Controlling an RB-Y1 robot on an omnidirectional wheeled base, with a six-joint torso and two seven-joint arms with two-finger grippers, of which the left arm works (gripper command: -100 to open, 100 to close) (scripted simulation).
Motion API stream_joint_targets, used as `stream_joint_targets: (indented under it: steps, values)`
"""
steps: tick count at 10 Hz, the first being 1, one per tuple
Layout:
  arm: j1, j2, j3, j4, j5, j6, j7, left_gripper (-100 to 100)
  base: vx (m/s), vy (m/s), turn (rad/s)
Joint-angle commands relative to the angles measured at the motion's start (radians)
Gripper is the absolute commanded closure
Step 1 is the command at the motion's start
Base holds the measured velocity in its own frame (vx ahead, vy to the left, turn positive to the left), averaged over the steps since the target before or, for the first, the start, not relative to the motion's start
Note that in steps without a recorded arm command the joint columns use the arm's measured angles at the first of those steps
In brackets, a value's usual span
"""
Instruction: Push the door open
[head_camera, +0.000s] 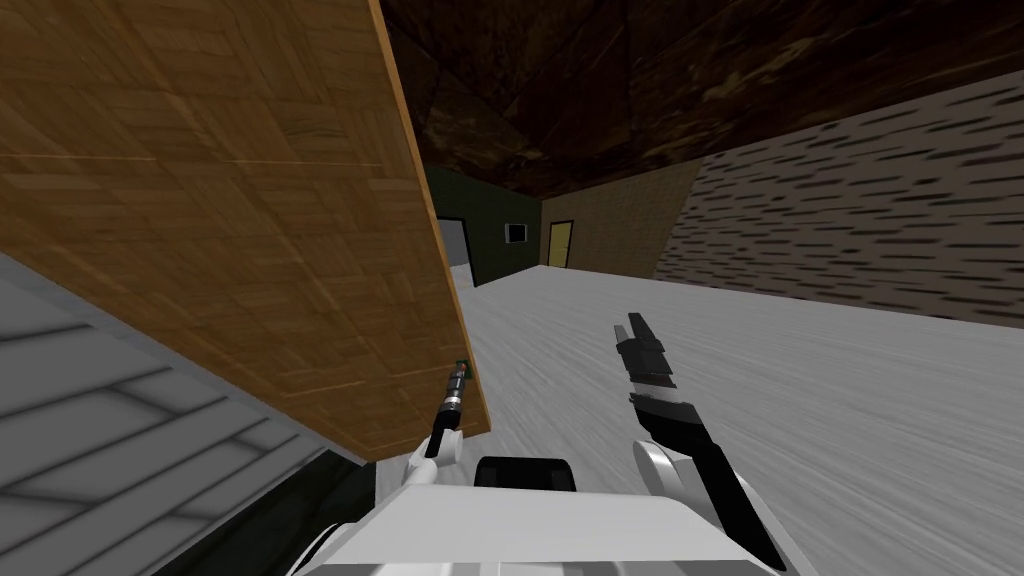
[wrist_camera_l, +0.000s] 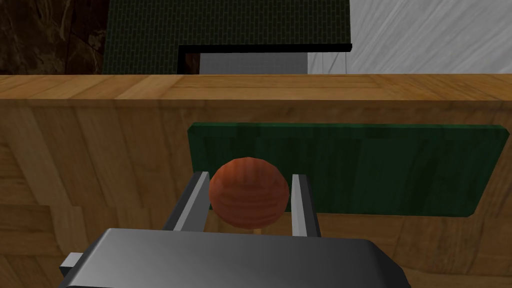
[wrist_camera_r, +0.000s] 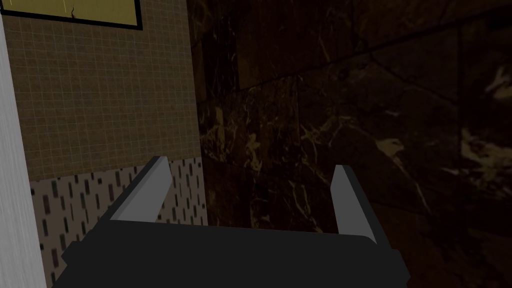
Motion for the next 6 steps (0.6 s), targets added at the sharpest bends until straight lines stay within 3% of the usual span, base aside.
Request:
stream_joint_targets:
  steps: [1, 4, 5, 6]
  values:
    - [0.009, 0.006, 0.021, -0.027, 0.011, 0.014, -0.007, 100, 0.195, -0.082, 0.072]
    - [0.005, 0.009, 0.057, -0.024, 0.032, 0.020, -0.019, 100, 0.229, -0.090, 0.076]
    - [0.013, 0.011, 0.047, -0.022, 0.027, 0.022, -0.011, 100, 0.114, -0.036, 0.046]
    - [0.011, 0.017, 0.066, -0.022, 0.038, 0.021, -0.016, 100, 0.160, -0.017, 0.044]
